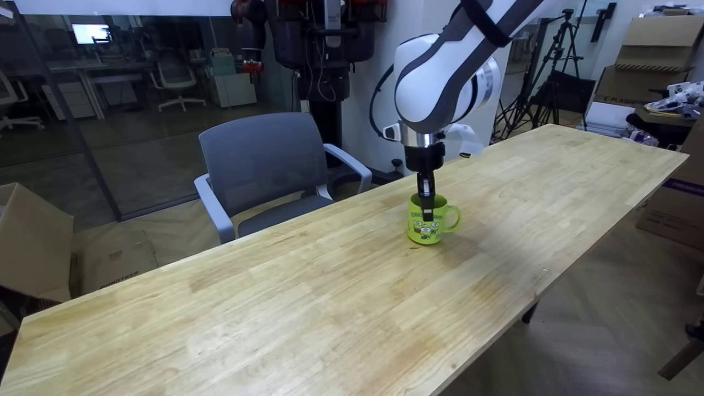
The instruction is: Move the green cup to the left
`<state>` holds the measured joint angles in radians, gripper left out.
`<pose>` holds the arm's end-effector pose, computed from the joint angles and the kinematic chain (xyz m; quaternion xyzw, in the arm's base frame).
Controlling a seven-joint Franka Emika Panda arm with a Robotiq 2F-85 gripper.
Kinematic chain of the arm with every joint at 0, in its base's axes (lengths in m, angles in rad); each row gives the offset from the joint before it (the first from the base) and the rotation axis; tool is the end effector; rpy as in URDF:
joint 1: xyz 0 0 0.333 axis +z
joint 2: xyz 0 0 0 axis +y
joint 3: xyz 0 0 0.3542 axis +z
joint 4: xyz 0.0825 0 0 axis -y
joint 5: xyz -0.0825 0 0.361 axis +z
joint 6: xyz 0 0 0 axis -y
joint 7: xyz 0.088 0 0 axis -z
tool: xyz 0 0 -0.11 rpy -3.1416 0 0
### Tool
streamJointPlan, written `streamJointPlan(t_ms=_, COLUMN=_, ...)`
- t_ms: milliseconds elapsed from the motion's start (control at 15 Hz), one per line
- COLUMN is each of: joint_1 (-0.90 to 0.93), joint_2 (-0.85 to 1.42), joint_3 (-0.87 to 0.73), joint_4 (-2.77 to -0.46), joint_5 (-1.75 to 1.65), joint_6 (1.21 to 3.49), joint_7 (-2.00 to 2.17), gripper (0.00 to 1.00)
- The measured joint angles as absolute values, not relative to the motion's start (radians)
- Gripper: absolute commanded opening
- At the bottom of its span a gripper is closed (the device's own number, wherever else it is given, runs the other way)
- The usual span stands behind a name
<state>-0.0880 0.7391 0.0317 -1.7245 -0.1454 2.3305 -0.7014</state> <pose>0.6617 -0.0425 0.1894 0.9286 0.3631 -0.0753 0.0113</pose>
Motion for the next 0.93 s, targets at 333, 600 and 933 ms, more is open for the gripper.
streamJointPlan(t_ms=333, joint_1=-0.007, joint_2=0.734, joint_3=0.041, joint_4=-1.707, joint_5=-0.177, joint_6=2.336, joint_7=-0.638, gripper=0.03)
streamJointPlan(t_ms=600, joint_1=0.051, joint_2=0.731, joint_3=0.046, joint_4=-1.675, joint_5=-0.206, joint_6=2.333, joint_7=-0.584, gripper=0.03)
streamJointPlan(t_ms=933, joint_1=0.059, joint_2=0.734, joint_3=0.067, joint_4=-1.641, joint_5=-0.199, joint_6=2.292, joint_7=-0.566, gripper=0.03)
